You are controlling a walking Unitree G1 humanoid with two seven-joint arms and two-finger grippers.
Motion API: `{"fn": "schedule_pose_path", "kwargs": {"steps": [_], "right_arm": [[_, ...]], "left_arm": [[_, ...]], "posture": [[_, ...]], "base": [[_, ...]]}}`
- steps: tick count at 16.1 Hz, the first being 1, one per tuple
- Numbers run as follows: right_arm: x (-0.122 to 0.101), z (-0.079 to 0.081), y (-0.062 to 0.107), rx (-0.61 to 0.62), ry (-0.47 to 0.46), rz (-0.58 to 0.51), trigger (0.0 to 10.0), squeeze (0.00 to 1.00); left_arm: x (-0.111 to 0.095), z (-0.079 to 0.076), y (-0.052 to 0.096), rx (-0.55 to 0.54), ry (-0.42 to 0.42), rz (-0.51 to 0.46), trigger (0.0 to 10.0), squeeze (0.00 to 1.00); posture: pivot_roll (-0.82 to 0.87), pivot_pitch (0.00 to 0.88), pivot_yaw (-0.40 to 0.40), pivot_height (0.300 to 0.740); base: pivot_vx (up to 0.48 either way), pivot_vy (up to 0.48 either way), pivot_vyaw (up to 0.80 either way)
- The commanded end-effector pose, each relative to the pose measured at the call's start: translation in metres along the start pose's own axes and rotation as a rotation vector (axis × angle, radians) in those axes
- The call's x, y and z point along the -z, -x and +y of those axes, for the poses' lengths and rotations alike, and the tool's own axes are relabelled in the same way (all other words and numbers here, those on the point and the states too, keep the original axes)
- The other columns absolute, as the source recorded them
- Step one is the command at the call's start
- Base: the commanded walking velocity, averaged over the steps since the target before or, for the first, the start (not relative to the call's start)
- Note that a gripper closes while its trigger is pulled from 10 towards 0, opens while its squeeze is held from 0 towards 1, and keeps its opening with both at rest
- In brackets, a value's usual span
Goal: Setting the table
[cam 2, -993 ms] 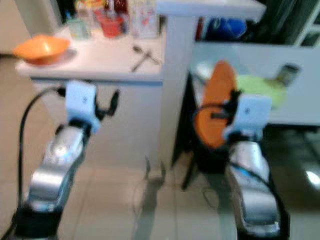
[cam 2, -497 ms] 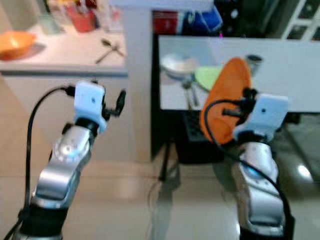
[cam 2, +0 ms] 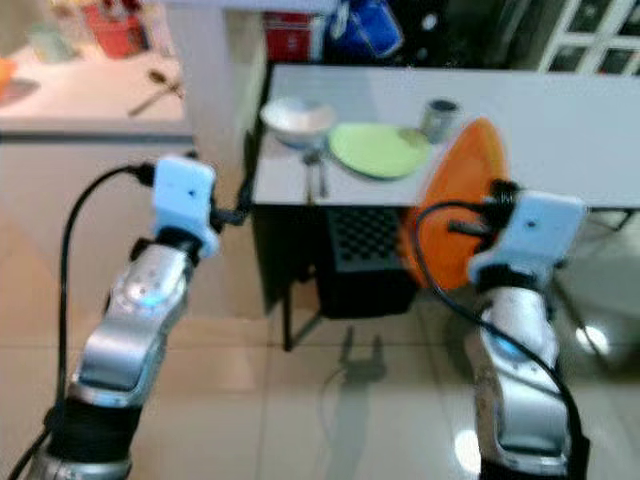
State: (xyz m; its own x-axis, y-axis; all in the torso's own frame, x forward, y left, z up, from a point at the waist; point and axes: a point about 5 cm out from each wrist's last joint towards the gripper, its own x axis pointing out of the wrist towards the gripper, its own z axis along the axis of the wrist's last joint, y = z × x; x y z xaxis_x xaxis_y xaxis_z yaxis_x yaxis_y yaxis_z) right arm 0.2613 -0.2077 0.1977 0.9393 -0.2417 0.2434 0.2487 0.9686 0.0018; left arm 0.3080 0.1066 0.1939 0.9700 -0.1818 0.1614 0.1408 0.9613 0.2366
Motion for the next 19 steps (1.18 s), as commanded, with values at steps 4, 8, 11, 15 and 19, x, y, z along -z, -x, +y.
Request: {"fn": "schedule_pose_path", "kwargs": {"steps": [4,8,11,15,19], "right_arm": [[-0.006,-0.011,-0.005,0.056,-0.068,-0.016,10.0,0.0],[-0.01,-0.009,-0.004,0.044,-0.043,-0.021,10.0,0.0],[-0.006,-0.012,-0.003,0.054,-0.037,-0.005,10.0,0.0],[-0.008,-0.005,-0.006,0.045,-0.026,-0.006,10.0,0.0],[0.0,-0.013,-0.002,0.079,-0.028,0.028,10.0,0.0]], "left_arm": [[-0.002,-0.002,0.001,-0.005,-0.013,-0.006,10.0,0.0],[0.005,-0.006,-0.001,0.012,0.0,0.007,10.0,0.0],[0.002,-0.011,-0.001,0.025,-0.007,0.0,10.0,0.0],[0.005,-0.007,-0.004,0.017,0.004,0.011,10.0,0.0],[0.003,-0.014,-0.002,0.036,-0.008,0.001,10.0,0.0]], "posture": [[-0.08,0.0,0.007,0.74],[-0.14,0.0,0.021,0.74],[-0.11,0.0,0.016,0.74],[-0.14,0.0,0.033,0.74],[-0.11,0.0,0.023,0.74]], "base": [[0.0,-0.46,0.0],[0.0,-0.458,0.0],[0.0,-0.458,0.0],[0.0,-0.458,0.0],[0.0,-0.458,0.0]]}}
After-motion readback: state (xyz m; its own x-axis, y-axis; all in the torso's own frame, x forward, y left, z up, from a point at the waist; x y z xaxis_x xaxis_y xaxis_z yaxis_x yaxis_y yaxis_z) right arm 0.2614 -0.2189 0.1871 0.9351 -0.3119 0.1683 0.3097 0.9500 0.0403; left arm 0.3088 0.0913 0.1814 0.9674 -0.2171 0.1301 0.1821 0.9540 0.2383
